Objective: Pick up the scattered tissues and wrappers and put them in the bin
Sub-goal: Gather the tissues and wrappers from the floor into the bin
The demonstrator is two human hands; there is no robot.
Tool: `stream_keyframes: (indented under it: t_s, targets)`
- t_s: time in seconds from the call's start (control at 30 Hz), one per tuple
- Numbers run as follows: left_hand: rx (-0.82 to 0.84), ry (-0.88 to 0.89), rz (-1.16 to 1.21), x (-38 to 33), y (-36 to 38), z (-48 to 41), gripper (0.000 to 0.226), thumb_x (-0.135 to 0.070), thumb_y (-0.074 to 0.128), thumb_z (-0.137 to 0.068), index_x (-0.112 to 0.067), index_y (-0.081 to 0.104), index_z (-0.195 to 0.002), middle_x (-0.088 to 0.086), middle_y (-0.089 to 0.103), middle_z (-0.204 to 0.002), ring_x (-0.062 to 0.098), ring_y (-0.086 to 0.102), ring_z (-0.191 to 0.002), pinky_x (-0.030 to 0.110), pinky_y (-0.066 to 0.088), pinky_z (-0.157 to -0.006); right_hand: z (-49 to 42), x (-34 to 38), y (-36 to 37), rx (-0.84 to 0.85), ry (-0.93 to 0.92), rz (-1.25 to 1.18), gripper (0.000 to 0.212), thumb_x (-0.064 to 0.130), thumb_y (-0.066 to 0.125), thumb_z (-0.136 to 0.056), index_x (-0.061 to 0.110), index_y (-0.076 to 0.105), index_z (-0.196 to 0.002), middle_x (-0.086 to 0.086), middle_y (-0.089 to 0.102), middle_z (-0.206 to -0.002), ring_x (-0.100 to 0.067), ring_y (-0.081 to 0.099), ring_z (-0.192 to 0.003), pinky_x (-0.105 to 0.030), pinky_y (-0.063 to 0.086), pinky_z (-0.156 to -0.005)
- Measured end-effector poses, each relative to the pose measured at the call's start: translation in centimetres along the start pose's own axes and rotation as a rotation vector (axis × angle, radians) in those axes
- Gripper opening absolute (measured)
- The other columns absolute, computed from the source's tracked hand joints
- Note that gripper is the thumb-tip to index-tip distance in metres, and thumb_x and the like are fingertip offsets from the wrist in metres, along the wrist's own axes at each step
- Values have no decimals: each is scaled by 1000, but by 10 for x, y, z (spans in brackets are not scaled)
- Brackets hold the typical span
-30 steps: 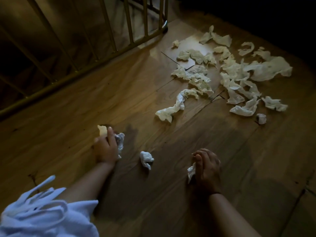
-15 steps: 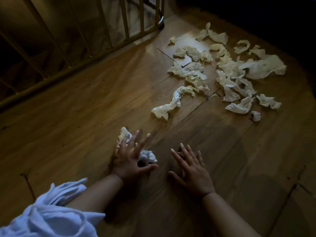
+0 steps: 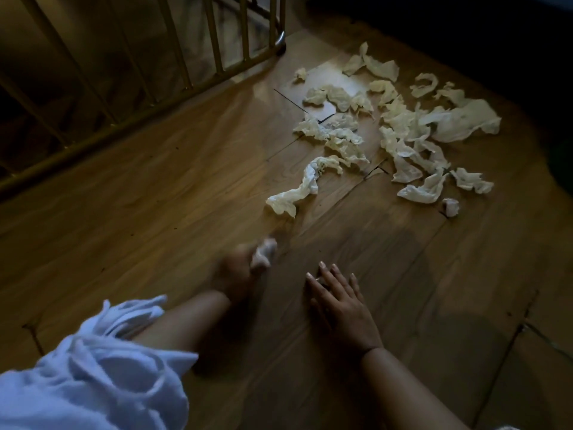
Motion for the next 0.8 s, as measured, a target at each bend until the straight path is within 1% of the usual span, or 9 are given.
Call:
stream_keyframes:
  t_s: [0.07,0.13,0.2,0.27,0.4,0.5,0.63,0.7,0.8]
  targets:
    - [-121,-187,175,-15,-2,-32,34,-27,49,-92,-14,56,-123,8,64,-109,7,56,-78,8,43,-62,1,-4,3,-67,-30,-35,60,23,60,-86,27,34,-140,-6,43,-143,-22,27,-137,-43,22,-114]
    - [-176,-85,256,-33,-4,-71,40,-11,45,-94,-22,47,-132,8,60,-118,6,56,-90,3,43,-65,1,-4,4,-134,-30,-56,61,16,67,-78,23,43,-133,-9,53,-134,-19,30,-130,-50,29,-104]
    - [-83,32,166,-49,1,-104,51,-6,45,-91,-30,43,-135,8,52,-125,13,50,-107,18,46,-85,2,-3,6,-164,-26,-61,53,20,58,-83,23,43,-133,-7,52,-136,-17,30,-131,-51,28,-104]
    - [7,33,-97,-57,18,-129,53,-11,49,-90,-35,41,-137,6,40,-139,26,37,-123,36,34,-104,3,-3,9,-159,-41,-55,56,20,61,-83,23,41,-135,-7,48,-139,-16,28,-133,-49,24,-108]
    - [325,58,-456,-51,57,-135,67,-14,50,-89,-42,22,-144,-8,7,-157,30,10,-140,48,18,-113,-2,-6,11,-205,-58,-99,51,21,58,-82,21,45,-131,-6,53,-135,-16,34,-130,-33,17,-114]
    - [252,115,-554,-28,63,-116,58,-24,52,-89,-30,30,-143,0,28,-150,27,27,-134,41,25,-107,-3,-3,10,-233,-11,-150,40,28,48,-87,21,50,-127,-5,56,-132,-15,37,-129,-32,20,-110]
    - [182,98,-379,-13,41,-76,54,-38,59,-84,-24,44,-133,7,53,-124,29,48,-114,37,39,-93,-1,-4,13,-255,-35,-137,37,28,47,-88,21,51,-125,-4,56,-132,-14,36,-128,-33,21,-111]
    - [135,214,-295,-9,28,-58,53,-50,50,-80,-12,60,-116,10,62,-104,29,53,-98,39,48,-83,1,-6,14,-268,-58,-117,37,28,48,-85,23,51,-121,-4,59,-126,-16,40,-123,-35,33,-108]
    - [15,246,-281,6,19,-44,57,-62,47,-79,-10,69,-88,8,64,-91,19,48,-90,35,50,-74,1,-6,8,-311,-31,-84,27,33,46,-83,26,53,-108,0,64,-103,-15,47,-99,-30,54,-77]
Point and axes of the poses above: each hand's wrist, its own z-axis away from the middle knuckle, its own y-axis out of the palm, x = y × z, the point moved 1 cm from there along -z, towards the middle knuckle
